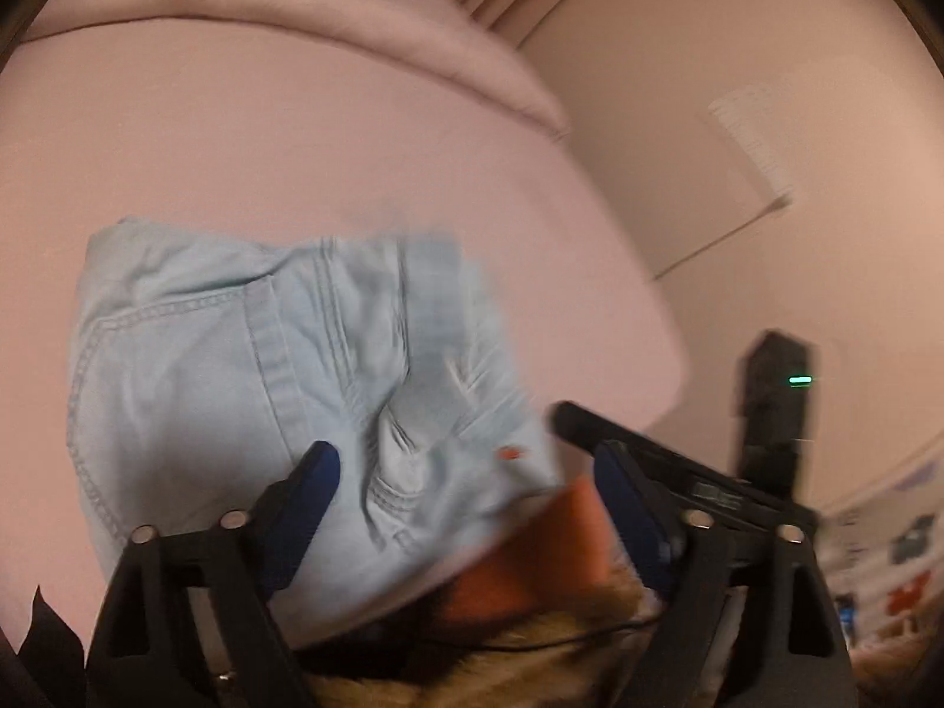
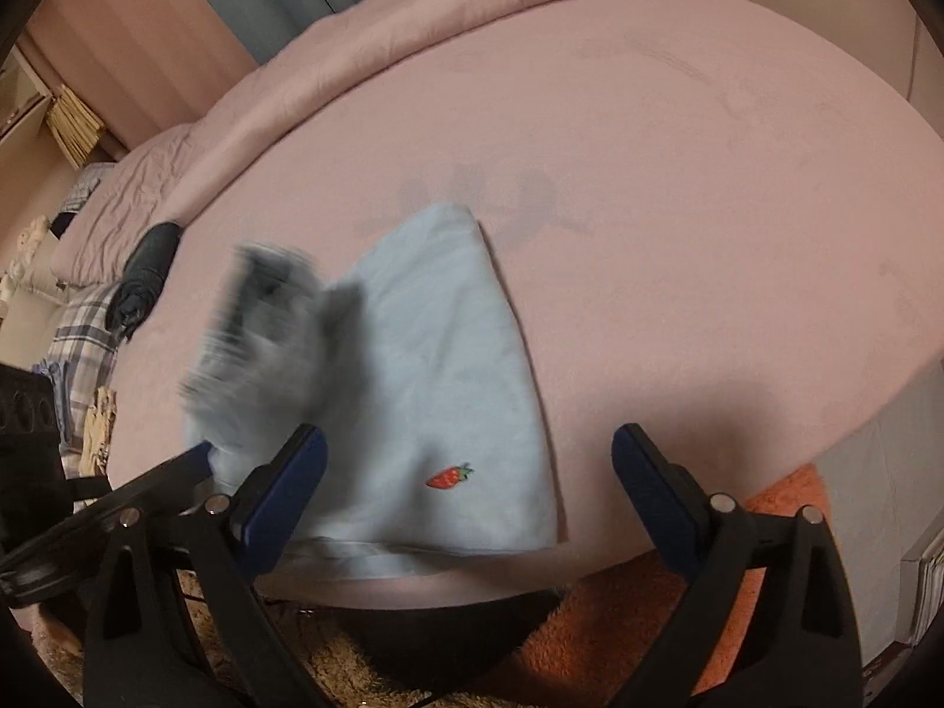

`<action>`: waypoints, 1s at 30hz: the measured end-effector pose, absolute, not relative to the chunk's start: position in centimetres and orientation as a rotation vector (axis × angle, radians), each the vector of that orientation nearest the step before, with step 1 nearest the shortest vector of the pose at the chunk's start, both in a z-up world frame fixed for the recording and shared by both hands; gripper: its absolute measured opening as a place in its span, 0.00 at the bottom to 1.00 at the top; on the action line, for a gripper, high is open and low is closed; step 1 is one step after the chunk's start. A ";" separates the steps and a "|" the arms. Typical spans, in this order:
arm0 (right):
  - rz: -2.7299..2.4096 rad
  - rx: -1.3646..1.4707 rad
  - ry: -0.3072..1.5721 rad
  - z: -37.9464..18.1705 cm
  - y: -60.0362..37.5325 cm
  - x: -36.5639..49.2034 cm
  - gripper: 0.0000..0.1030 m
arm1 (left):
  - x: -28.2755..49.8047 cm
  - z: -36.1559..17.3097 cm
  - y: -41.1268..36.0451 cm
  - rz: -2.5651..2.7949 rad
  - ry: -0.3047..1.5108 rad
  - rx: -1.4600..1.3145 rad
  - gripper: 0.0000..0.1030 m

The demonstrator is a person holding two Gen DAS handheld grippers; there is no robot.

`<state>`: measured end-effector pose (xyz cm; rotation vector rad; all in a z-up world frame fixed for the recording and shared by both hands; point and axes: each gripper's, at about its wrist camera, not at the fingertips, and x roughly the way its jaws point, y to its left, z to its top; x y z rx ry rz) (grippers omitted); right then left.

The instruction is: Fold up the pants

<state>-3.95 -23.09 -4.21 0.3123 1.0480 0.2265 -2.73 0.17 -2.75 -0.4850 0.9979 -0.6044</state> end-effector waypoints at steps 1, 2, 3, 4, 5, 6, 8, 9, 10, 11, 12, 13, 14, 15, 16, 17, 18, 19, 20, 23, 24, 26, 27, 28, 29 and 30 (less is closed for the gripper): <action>0.234 0.311 1.039 -3.6 -22.8 -3.7 0.95 | -3.3 -2.0 0.9 -0.589 0.968 -0.483 0.86; 0.245 0.310 1.027 -3.2 -22.6 -3.7 0.95 | -3.4 -1.7 1.5 -0.558 0.957 -0.470 0.86; 0.260 0.307 1.016 -2.8 -22.3 -3.7 0.95 | -3.7 -1.6 2.2 -0.513 0.949 -0.451 0.86; 0.278 0.303 1.008 -2.6 -21.8 -3.5 0.95 | -3.7 -1.5 2.8 -0.460 0.948 -0.430 0.86; 0.297 0.298 1.004 -2.4 -21.1 -3.4 0.95 | -3.6 -1.8 3.6 -0.394 0.955 -0.407 0.86; 0.320 0.288 1.003 -2.4 -20.4 -3.3 0.95 | -3.5 -2.1 4.2 -0.339 0.968 -0.391 0.86; 0.355 0.258 1.017 -2.7 -18.4 -3.0 0.83 | -3.2 -3.2 5.6 -0.229 1.011 -0.370 0.86; 0.366 0.237 1.025 -2.9 -17.5 -2.9 0.76 | -3.4 -3.7 6.2 -0.186 1.028 -0.369 0.86; 0.376 0.227 1.025 -3.0 -16.7 -2.9 0.62 | -3.6 -4.2 6.9 -0.138 1.046 -0.371 0.86; 0.379 0.228 1.024 -3.3 -16.0 -2.8 0.50 | -3.8 -4.5 7.2 -0.114 1.055 -0.375 0.86; 0.377 0.227 1.030 -3.6 -15.4 -2.5 0.46 | -4.0 -4.8 7.5 -0.095 1.064 -0.380 0.86; 0.376 0.212 1.035 -3.9 -14.8 -2.4 0.46 | -4.1 -5.0 8.0 -0.082 1.070 -0.385 0.86; 0.367 0.185 1.030 -4.2 -14.3 -2.2 0.46 | -4.2 -5.2 8.0 -0.068 1.075 -0.388 0.86; 0.347 0.149 1.032 -4.6 -13.9 -2.1 0.47 | -4.2 -5.2 8.0 -0.057 1.078 -0.387 0.86; 0.337 0.131 1.046 -5.1 -13.7 -1.8 0.48 | -4.2 -5.3 8.0 -0.046 1.080 -0.380 0.86; 0.334 0.134 1.060 -5.8 -13.7 -1.5 0.50 | -4.2 -5.3 8.0 -0.042 1.081 -0.376 0.86; 0.332 0.140 1.075 -6.4 -13.7 -1.0 0.49 | -4.1 -5.1 8.1 -0.039 1.083 -0.373 0.86; 0.326 0.150 1.098 -7.0 -13.7 -0.4 0.46 | -4.2 -5.1 7.9 -0.038 1.085 -0.370 0.86; 0.322 0.159 1.103 -7.4 -13.9 -0.2 0.40 | -4.0 -4.9 7.8 -0.039 1.086 -0.367 0.86; 0.327 0.176 1.070 -5.7 -14.8 -0.8 0.21 | -3.8 -4.3 7.4 -0.052 1.087 -0.357 0.86; 0.339 0.203 1.051 -4.7 -15.2 -1.1 0.18 | -4.7 -4.8 8.6 -0.053 1.089 -0.355 0.86; 0.387 0.283 1.014 -2.9 -16.2 -1.7 0.15 | -4.7 -5.1 8.7 -0.050 1.094 -0.351 0.86; 0.405 0.290 0.997 -2.1 -16.4 -2.1 0.15 | -4.6 -5.2 8.7 -0.050 1.098 -0.351 0.86; 0.403 0.264 0.982 -1.6 -16.5 -2.5 0.15 | -4.6 -5.2 8.8 -0.051 1.101 -0.351 0.86; 0.384 0.222 0.973 -1.5 -16.5 -2.8 0.15 | -4.6 -5.4 8.8 -0.054 1.105 -0.352 0.86; 0.359 0.178 0.977 -1.9 -16.4 -2.9 0.16 | -4.6 -5.5 8.8 -0.054 1.108 -0.352 0.86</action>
